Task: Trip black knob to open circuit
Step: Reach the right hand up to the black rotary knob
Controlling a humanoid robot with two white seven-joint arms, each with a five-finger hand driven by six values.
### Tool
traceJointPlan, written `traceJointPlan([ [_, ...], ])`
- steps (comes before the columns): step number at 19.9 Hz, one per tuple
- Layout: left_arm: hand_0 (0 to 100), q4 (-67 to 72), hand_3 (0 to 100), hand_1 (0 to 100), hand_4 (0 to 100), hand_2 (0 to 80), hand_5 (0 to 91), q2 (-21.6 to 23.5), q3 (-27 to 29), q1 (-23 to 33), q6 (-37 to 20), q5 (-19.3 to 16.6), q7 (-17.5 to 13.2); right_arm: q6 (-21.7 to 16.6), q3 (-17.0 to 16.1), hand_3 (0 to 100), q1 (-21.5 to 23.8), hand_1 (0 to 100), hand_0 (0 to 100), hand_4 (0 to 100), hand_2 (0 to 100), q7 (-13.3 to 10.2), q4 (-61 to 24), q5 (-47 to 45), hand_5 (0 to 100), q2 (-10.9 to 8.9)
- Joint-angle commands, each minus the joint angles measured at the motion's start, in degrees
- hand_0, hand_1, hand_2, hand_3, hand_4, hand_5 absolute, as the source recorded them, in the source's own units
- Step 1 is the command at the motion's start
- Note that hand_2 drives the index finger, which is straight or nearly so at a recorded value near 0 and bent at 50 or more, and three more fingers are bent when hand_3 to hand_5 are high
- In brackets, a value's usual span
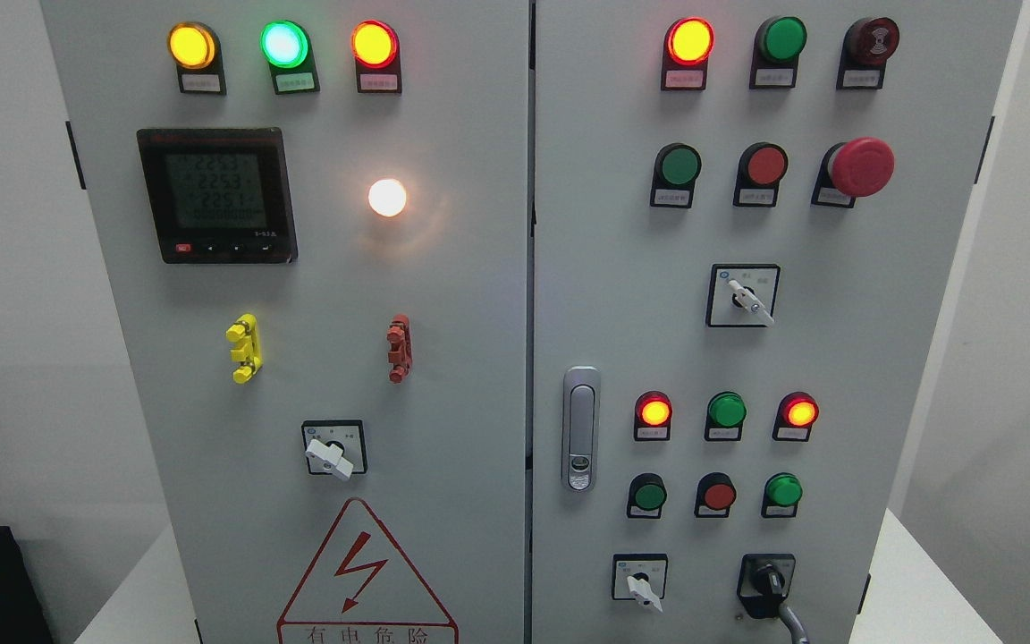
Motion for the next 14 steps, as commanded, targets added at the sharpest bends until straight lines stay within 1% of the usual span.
traceJointPlan([
  [1,12,-0.01,0,39,0,0.0,0.0,-0.09,0.07,-0.23,-0.12,0.14,0.01,-0.39,1.26,100,-0.37,4,0,100,4,0.24,-1.77,-0.12,100,0.19],
  [14,12,-0.01,0,39,0,0.0,0.0,0.00,0.07,-0.23,-0.12,0.14,0.01,-0.39,3.11,100,-0.37,5,0,100,5,0.15,-1.78,-0.12,100,0.19],
])
